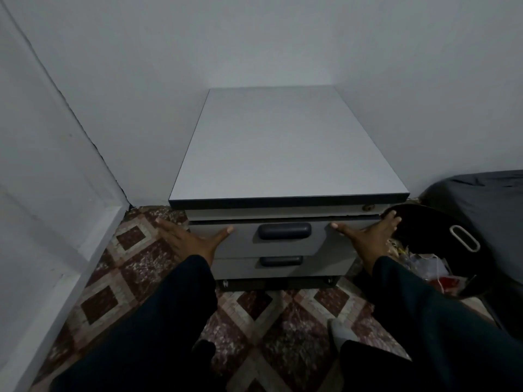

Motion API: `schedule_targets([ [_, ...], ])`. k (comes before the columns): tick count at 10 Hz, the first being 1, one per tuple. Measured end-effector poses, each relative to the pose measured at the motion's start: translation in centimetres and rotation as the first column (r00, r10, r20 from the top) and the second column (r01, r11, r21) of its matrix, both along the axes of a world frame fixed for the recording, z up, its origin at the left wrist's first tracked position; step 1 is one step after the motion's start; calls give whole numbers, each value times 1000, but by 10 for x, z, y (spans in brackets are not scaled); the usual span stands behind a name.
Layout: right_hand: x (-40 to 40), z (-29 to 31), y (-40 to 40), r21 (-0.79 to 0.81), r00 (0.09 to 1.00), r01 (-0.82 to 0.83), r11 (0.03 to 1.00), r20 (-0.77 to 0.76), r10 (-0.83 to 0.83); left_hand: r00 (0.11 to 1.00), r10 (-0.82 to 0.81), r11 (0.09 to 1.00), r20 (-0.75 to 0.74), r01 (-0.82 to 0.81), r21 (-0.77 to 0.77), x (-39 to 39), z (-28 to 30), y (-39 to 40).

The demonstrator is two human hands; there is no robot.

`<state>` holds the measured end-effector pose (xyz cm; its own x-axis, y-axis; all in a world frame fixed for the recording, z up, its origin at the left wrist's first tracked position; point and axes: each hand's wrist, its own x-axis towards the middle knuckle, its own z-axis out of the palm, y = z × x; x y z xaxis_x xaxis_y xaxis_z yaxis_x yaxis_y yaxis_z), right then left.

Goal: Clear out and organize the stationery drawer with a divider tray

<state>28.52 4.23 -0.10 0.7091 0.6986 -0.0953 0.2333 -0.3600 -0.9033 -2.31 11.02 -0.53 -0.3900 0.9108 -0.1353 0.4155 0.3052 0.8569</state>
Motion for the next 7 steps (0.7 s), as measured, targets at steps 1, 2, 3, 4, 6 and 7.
schedule_targets([
  [1, 1, -8, 8, 162, 990, -31, 986, -129, 53, 993, -89, 995, 80, 85, 60, -1, -10, 12],
  [2, 2, -12, 9, 247, 985, -42, 968, -149, 81, 976, -120, 987, 184, 98, 124, 4, -14, 12],
  [3, 3, -15, 11, 278, 987, -51, 959, -135, 92, 972, -106, 990, 212, 84, 109, 3, -20, 15],
  [4, 6, -16, 12, 288, 984, -62, 956, -141, 106, 970, -123, 992, 211, 112, 62, 0, -15, 15],
  [6, 2, -3, 7, 218, 982, -110, 970, -124, 139, 947, -179, 983, 266, 182, 14, -4, 4, 5],
  [7, -5, 6, -11, 254, 970, -2, 967, -236, 64, 930, -109, 994, 351, 109, 22, 1, 11, -22],
])
